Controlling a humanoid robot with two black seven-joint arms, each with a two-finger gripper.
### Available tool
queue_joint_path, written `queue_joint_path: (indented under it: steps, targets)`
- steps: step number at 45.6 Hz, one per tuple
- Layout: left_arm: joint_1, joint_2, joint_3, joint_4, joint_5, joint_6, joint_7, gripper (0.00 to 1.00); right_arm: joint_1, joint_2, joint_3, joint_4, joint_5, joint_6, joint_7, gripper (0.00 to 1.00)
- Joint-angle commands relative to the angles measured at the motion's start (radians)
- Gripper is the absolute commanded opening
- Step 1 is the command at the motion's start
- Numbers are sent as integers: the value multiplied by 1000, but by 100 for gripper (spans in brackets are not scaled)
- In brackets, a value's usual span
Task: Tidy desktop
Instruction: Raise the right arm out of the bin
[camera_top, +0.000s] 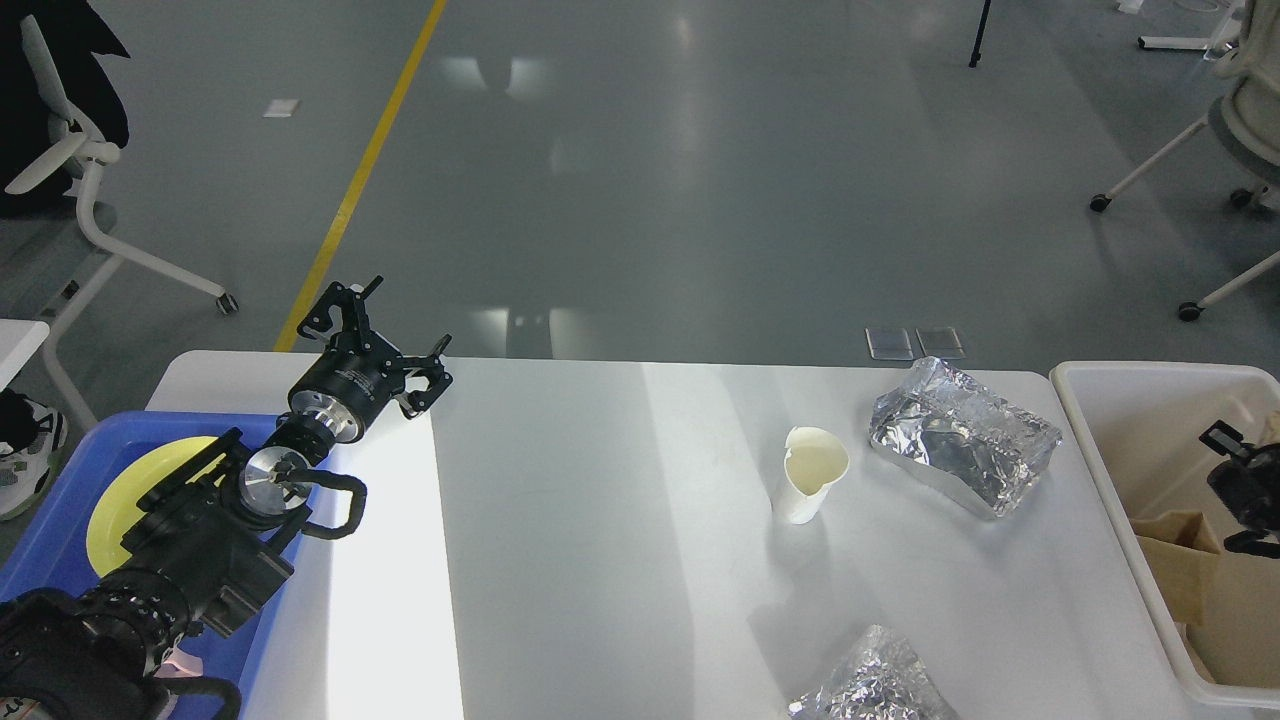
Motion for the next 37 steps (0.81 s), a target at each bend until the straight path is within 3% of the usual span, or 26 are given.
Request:
queue_joint_path:
  steps: [1, 18, 24, 32, 37]
  targets:
    - [0, 0, 0, 0, 1, 0, 0, 99, -8, -4, -2, 5, 0, 9, 0, 100]
    - [0, 0, 0, 0, -1, 0, 0, 99, 21, -1, 4, 26, 2, 16, -1, 100]
    - [0, 0, 0, 0, -1, 0, 0, 99, 138, -27, 3, 115, 0, 29, -9, 100]
    - [0, 0, 0, 0, 1, 0, 0, 99, 360, -125, -14, 342, -12, 178, -27, 100]
    - [0, 0, 0, 0, 1, 0, 0, 99, 558, -127, -98, 468, -12, 272, -30, 100]
